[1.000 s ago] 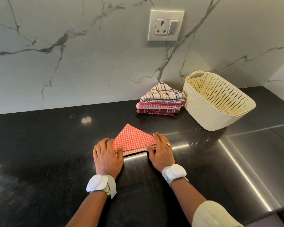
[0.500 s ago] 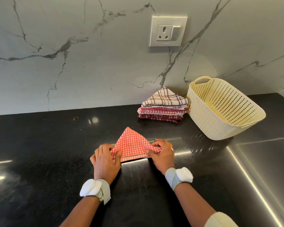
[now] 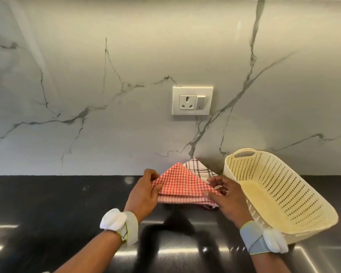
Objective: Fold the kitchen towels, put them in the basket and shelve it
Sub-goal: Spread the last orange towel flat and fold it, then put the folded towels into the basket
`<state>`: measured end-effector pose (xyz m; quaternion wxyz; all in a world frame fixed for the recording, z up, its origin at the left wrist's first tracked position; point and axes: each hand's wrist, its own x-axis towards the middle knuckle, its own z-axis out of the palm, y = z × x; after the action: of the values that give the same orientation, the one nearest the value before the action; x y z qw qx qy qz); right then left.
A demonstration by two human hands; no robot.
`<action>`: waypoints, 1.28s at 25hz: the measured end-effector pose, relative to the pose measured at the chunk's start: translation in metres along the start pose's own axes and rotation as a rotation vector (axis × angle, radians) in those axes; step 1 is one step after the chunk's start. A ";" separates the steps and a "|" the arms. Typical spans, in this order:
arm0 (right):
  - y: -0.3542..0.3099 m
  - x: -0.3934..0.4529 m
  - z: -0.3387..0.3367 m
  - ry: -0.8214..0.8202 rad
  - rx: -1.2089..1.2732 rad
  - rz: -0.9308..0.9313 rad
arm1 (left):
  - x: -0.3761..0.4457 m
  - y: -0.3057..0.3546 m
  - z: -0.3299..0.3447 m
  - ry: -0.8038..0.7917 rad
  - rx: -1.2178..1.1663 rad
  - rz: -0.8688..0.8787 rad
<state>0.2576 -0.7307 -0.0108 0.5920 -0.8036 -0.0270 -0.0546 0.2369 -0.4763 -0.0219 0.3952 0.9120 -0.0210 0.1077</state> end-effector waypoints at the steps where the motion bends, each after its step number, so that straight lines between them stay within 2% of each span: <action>1: -0.006 0.008 -0.005 0.034 -0.081 -0.021 | 0.015 0.009 0.002 0.011 0.026 0.023; 6: -0.009 0.038 -0.012 0.202 -0.428 -0.150 | 0.071 0.034 0.031 0.064 0.204 0.055; 9: -0.002 0.049 -0.003 0.188 -0.604 -0.135 | 0.084 0.040 0.045 0.091 0.259 0.023; 12: 0.000 0.051 0.002 0.122 -0.717 -0.111 | 0.082 0.040 0.058 0.145 0.451 0.118; 14: 0.000 0.047 0.001 0.092 -0.753 -0.135 | 0.078 0.053 0.066 0.051 0.492 0.219; 16: 0.004 0.040 -0.002 0.128 -0.766 -0.171 | 0.075 0.067 0.083 -0.097 0.539 0.278; 19: 0.012 0.021 -0.012 0.172 -0.740 -0.171 | 0.075 0.065 0.109 -0.264 0.656 0.200; 22: 0.014 0.002 -0.025 0.175 -0.816 -0.260 | 0.078 0.056 0.123 -0.421 0.811 0.142; 24: 0.012 -0.011 -0.038 0.169 -0.850 -0.305 | 0.081 0.059 0.123 -0.440 0.833 0.124; 28: 0.007 -0.025 -0.066 0.196 -0.968 -0.276 | 0.079 0.068 0.113 -0.429 0.762 0.156; 32: 0.009 -0.058 -0.093 0.083 -1.112 -0.088 | 0.045 0.073 0.099 -0.386 0.718 0.217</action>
<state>0.1955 -0.8212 0.0007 0.0769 -0.9902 -0.0043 -0.1168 0.2899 -0.5964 -0.0257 0.0275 0.9878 -0.1517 -0.0237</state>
